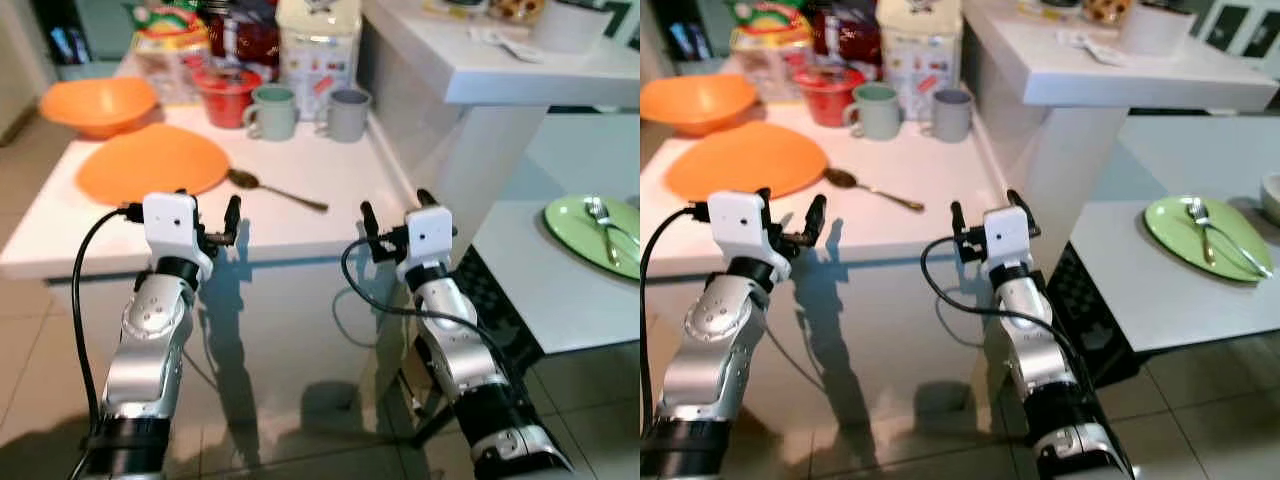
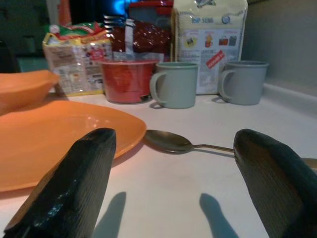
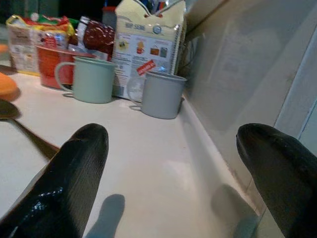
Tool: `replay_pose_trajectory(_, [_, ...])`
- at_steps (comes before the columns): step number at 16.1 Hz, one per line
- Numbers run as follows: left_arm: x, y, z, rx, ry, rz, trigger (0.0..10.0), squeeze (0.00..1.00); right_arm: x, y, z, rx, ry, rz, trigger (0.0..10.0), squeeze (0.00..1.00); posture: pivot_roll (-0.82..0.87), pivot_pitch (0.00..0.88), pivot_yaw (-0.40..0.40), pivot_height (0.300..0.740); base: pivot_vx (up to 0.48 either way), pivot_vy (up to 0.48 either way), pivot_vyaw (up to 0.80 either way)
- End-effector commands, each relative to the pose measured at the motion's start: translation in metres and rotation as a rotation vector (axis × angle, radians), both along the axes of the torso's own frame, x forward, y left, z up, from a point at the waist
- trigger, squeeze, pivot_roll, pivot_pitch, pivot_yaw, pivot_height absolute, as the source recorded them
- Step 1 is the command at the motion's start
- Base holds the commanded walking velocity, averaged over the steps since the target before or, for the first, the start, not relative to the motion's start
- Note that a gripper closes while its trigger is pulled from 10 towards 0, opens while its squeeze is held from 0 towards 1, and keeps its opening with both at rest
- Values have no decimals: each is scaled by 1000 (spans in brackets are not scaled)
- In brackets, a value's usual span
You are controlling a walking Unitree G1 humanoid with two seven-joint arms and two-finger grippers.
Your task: Setting the table
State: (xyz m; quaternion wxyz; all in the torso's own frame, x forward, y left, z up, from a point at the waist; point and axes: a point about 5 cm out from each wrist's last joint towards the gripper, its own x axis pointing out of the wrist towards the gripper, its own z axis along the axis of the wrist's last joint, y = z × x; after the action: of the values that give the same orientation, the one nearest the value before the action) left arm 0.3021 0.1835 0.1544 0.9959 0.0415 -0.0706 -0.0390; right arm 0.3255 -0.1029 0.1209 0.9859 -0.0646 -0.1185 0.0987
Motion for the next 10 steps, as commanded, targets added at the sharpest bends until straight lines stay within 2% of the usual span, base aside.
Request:
replay_pose_trajectory(1, [0, -2, 1, 10, -1, -13, 10000, 0, 2, -1, 0, -4, 5, -6, 10000, 0, 171, 0, -34, 740, 480, 0, 0])
replay_pose_trajectory(4, [1, -2, 2, 2, 0, -16, 10000, 0, 2, -2, -1, -6, 8, -11, 10000, 0, 168, 0, -33, 740, 480, 0, 0])
replay_pose_trajectory(10, [2, -4, 3, 7, -7, -23, 10000, 0, 2, -3, -2, -6, 15, -15, 10000, 0, 168, 0, -29, 740, 384, 287, 0])
